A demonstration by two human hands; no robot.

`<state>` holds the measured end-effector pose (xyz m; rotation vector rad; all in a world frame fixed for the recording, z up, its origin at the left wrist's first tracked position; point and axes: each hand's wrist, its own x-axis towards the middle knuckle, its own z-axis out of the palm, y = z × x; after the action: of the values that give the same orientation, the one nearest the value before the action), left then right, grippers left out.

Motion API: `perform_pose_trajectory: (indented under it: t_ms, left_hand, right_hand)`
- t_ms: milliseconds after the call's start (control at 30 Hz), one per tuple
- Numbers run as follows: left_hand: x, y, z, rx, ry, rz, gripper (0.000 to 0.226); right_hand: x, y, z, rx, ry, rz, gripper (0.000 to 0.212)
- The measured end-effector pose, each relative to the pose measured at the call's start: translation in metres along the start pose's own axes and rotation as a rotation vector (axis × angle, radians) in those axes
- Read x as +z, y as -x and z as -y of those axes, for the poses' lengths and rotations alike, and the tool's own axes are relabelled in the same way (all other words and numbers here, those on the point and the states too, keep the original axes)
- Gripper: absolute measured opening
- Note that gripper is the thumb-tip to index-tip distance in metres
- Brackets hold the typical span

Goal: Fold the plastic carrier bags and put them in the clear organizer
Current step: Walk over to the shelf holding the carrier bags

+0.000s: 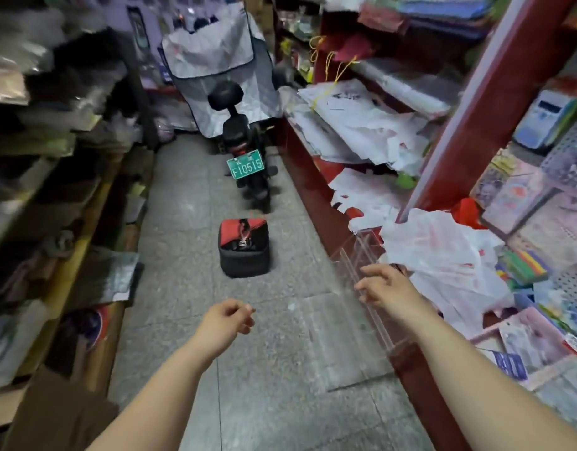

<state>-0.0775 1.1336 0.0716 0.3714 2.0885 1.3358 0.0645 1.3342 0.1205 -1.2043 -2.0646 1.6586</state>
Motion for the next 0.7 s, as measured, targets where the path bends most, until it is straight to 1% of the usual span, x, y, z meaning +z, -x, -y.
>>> perform_pose_trajectory:
  t_ms: [200,367,500,600,700]
  left_hand:
    - [-0.01,-0.133,-0.048,0.045,-0.03,0.009,0.025]
    - [-0.02,-0.247,-0.106,0.107,-0.063,-0.006,0.026]
    - [-0.033,-0.331,-0.153,0.173,-0.172,0.018,0.03]
    - [-0.042,-0.392,-0.173,0.18,-0.173,0.063,0.026]
    - [-0.052,-0.456,-0.182,0.178,-0.2,0.134,0.025]
  right_hand:
    - [0.019,-0.139,0.041,-0.025,-0.024,-0.018,0.02]
    - [0.033,-0.267,0.091,-0.056,-0.013,0.036,0.022]
    - [0.041,-0.36,0.137,-0.052,-0.025,0.037,0.019]
    - [0.048,-0.419,0.167,-0.049,-0.034,0.005,0.018]
    - [0.059,-0.472,0.181,-0.022,-0.041,-0.04,0.018]
